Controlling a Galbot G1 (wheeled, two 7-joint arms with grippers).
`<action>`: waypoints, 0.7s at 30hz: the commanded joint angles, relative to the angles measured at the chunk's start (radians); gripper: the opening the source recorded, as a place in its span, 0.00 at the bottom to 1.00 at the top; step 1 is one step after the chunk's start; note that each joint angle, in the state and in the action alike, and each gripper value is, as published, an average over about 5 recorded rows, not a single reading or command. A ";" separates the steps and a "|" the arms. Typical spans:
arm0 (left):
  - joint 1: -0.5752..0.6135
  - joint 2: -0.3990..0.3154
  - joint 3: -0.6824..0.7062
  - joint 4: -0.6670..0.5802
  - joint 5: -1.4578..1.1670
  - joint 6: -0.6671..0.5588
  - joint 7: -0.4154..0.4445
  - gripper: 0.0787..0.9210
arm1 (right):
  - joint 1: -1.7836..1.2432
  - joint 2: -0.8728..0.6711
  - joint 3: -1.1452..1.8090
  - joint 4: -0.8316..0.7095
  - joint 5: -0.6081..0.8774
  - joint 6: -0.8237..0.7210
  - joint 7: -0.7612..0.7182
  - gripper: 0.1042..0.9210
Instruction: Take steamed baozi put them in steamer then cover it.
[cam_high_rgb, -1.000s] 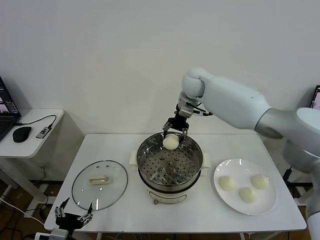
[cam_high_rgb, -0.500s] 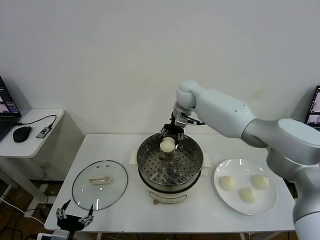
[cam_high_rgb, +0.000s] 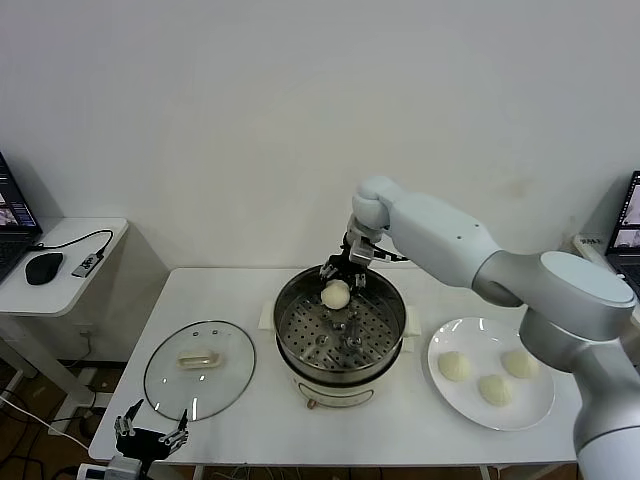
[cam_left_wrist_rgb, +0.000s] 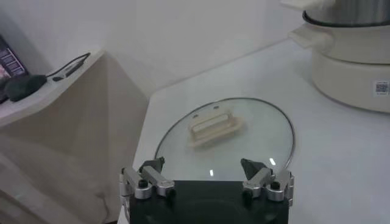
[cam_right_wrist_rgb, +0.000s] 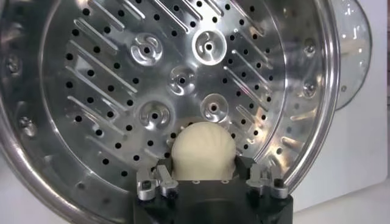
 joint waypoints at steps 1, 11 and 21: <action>0.000 0.001 0.001 0.002 0.001 0.000 0.000 0.88 | -0.008 0.001 -0.003 -0.003 -0.002 0.005 0.012 0.65; -0.002 0.002 0.000 -0.001 0.000 0.000 0.001 0.88 | 0.067 -0.042 -0.025 0.100 0.143 -0.054 -0.064 0.87; -0.005 -0.001 0.003 -0.014 -0.001 0.002 0.004 0.88 | 0.294 -0.281 -0.147 0.392 0.453 -0.426 -0.157 0.88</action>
